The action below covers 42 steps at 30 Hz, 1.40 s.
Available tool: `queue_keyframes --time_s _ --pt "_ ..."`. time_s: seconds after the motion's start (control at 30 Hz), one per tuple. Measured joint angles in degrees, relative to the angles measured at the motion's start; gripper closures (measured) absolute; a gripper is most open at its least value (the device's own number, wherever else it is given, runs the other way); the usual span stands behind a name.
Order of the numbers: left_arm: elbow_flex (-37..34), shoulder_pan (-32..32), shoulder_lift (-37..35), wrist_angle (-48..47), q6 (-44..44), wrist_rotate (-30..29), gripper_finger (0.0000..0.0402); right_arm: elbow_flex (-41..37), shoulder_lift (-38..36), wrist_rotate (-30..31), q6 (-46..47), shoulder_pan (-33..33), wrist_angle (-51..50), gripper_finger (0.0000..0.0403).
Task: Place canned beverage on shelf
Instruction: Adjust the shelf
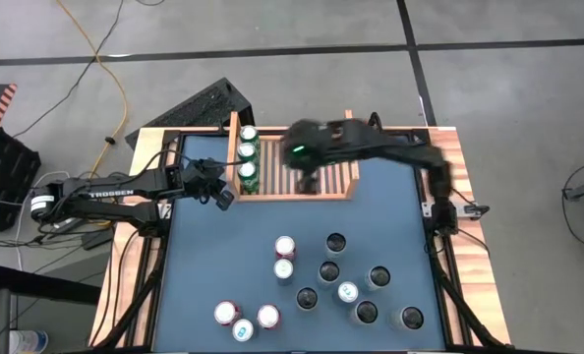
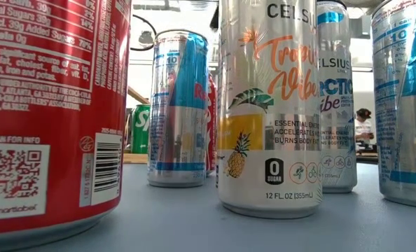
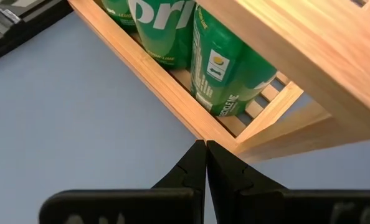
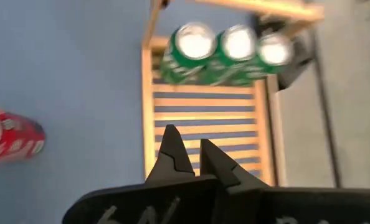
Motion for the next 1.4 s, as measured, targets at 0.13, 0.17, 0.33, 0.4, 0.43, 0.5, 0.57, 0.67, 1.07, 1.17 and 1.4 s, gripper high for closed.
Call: queue_keyframes --time_s 0.13,0.17,0.33,0.4,0.43,0.5,0.57,0.67,1.07,1.17,1.4 --pt "0.0 0.0 0.0 0.17 -0.42 0.11 0.0402 -3.02 -12.25 1.53 4.91 -0.75 -1.86 0.0403" --pt "0.01 0.0 0.0 0.2 -0.63 0.21 0.0402 -4.39 -15.04 1.83 7.31 -0.97 -2.07 0.0403" --pt "0.01 0.0 0.0 0.2 -0.72 0.11 0.0402 -17.49 -28.82 3.6 15.14 1.12 -1.8 0.0403" --pt "0.02 0.0 0.0 0.2 -0.76 0.09 0.0402 -24.84 -34.29 6.79 18.5 2.92 -1.54 0.0403" --pt "0.01 0.0 0.0 0.22 -0.84 0.09 0.0402 -28.67 -36.92 8.51 20.19 3.82 -1.09 0.0403" --pt "0.0 0.0 0.0 0.67 -0.88 0.1 0.0402 -35.84 -41.89 10.37 22.67 5.64 1.27 0.0403" --pt "0.02 0.0 0.0 2.28 -0.96 1.06 0.0402 -42.45 -46.14 10.38 24.42 7.48 5.87 0.0403" --pt "0.0 0.08 -0.31 6.56 2.42 7.16 0.0401 -50.19 -50.61 10.32 25.69 10.27 12.84 0.0403" --pt "7.05 -1.13 -1.97 5.1 6.51 14.24 0.0357 -63.21 -53.26 12.98 29.2 12.84 19.74 0.0403" --pt "7.63 -1.2 -1.83 2.73 4.43 13.45 0.0351 -66.64 -51.39 13.3 28.64 12.07 23.15 0.0403" --pt "8.33 -10.88 -2.26 12.47 -0.13 23.6 0.0381 -71.03 -47.79 13.35 28.48 11.34 22.69 0.0403"
